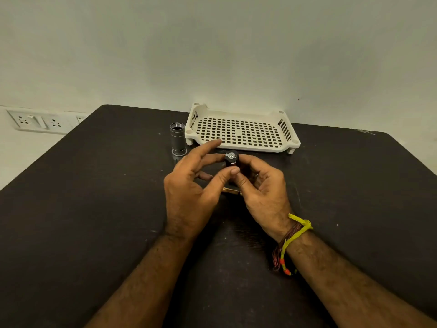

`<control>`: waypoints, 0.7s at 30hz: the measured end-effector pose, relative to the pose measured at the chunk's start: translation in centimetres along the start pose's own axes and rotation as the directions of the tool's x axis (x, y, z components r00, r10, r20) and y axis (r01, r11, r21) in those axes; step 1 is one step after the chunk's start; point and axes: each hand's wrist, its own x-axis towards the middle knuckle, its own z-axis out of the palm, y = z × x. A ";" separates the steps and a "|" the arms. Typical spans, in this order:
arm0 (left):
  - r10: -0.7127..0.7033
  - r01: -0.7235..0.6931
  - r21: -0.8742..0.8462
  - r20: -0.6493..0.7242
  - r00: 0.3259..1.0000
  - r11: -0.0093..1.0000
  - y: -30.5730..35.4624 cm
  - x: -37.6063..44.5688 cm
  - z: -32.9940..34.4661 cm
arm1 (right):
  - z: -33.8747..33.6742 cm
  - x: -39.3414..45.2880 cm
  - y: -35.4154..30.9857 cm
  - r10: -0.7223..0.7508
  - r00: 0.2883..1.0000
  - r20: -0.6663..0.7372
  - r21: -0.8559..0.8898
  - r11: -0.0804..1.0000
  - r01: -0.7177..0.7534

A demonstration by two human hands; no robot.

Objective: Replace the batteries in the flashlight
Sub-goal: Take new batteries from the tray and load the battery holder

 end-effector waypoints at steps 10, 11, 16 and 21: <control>-0.334 0.400 0.238 -0.275 0.902 0.885 -3.0 1.7 -1.9 | -0.1 0.7 -0.7 0.289 0.957 -0.039 0.452 0.859 -0.241; -0.361 0.415 0.253 -0.235 0.902 0.874 -3.2 1.8 -1.9 | -0.2 0.9 -0.9 0.363 0.932 0.013 0.553 0.774 -0.309; -0.397 0.415 0.296 -0.124 0.910 0.860 -4.0 1.9 -1.8 | -1.1 1.4 -1.8 0.543 0.811 0.216 0.817 0.355 -0.455; -0.371 0.395 0.353 -0.136 0.919 0.848 -4.1 1.8 -2.0 | -1.5 1.5 -2.1 0.528 0.802 0.279 0.832 0.285 -0.476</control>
